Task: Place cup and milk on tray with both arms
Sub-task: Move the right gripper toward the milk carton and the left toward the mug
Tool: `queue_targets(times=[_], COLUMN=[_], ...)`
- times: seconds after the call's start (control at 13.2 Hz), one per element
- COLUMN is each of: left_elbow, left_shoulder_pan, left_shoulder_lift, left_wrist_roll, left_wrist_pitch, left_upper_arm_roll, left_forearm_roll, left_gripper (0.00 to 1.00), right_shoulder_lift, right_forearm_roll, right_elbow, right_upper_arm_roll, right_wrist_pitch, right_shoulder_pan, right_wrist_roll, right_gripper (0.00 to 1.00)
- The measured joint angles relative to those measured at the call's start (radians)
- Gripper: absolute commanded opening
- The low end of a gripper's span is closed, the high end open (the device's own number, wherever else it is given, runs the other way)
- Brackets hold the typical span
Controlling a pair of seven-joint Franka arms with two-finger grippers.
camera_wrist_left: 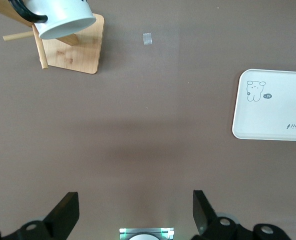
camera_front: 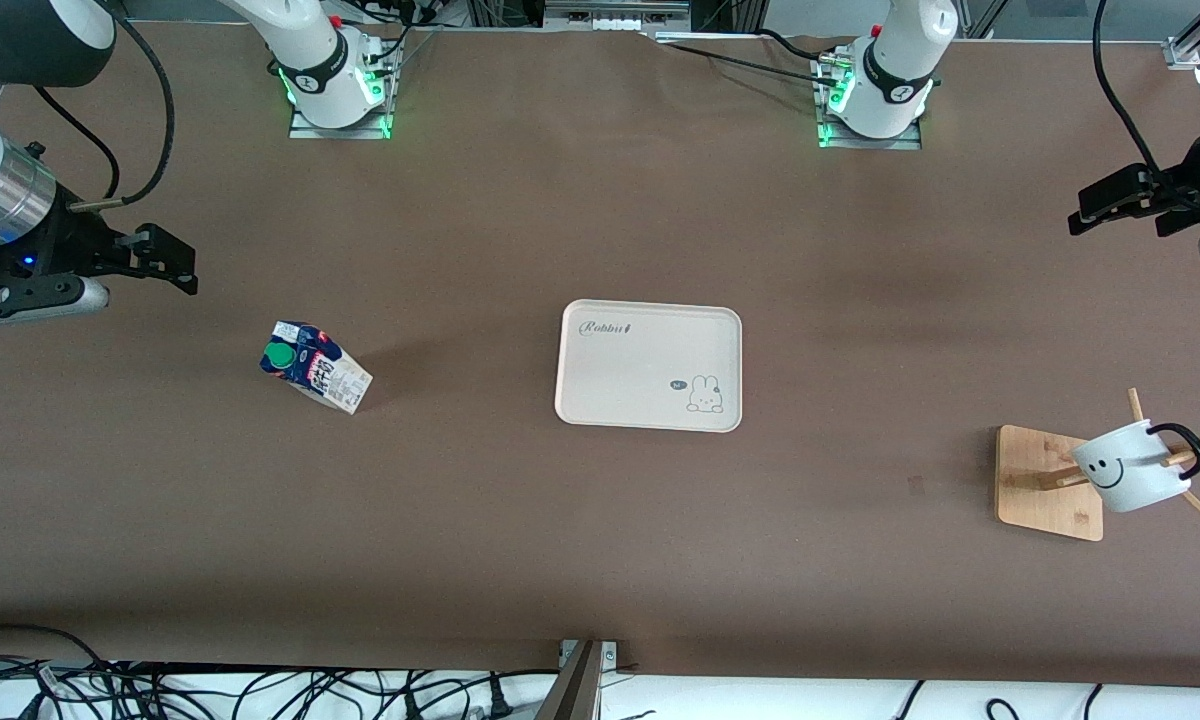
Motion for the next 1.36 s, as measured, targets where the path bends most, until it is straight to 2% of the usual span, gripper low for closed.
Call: queue_targets(times=[0.38,0.61,0.76,1.06,1.36], left_elbow=[0.000,0.000,0.000,0.001,-0.009], left_shoulder_pan=[-0.002,-0.023,-0.032,-0.029,0.032], left_shoulder_lift=[0.000,0.012,0.029,0.041,0.064], left_wrist_roll=[0.000,0.000,-0.003,-0.003,-0.001], left_wrist_pitch=[-0.002,0.003,0.010,0.037,0.076], left_upper_arm_roll=[-0.003,-0.046,-0.081,-0.086,-0.074], left_forearm_roll=[0.010,0.124,0.152,0.143,0.052], left_gripper=[1.00,1.00,1.00,1.00,1.00], right_shoulder_lift=[0.000,0.000,0.000,0.000,0.000], right_forearm_roll=[0.000,0.000,0.000,0.000,0.000], right_elbow=[0.000,0.000,0.000,0.000,0.000], right_upper_arm_roll=[0.000,0.000,0.000,0.002,0.003], right_wrist_pitch=[0.000,0.002,0.009,0.011,0.011], right_shoulder_pan=[0.000,0.000,0.000,0.001,0.003], right_wrist_roll=[0.000,0.000,0.000,0.000,0.000], right_gripper=[1.00,1.00,1.00,1.00,1.00])
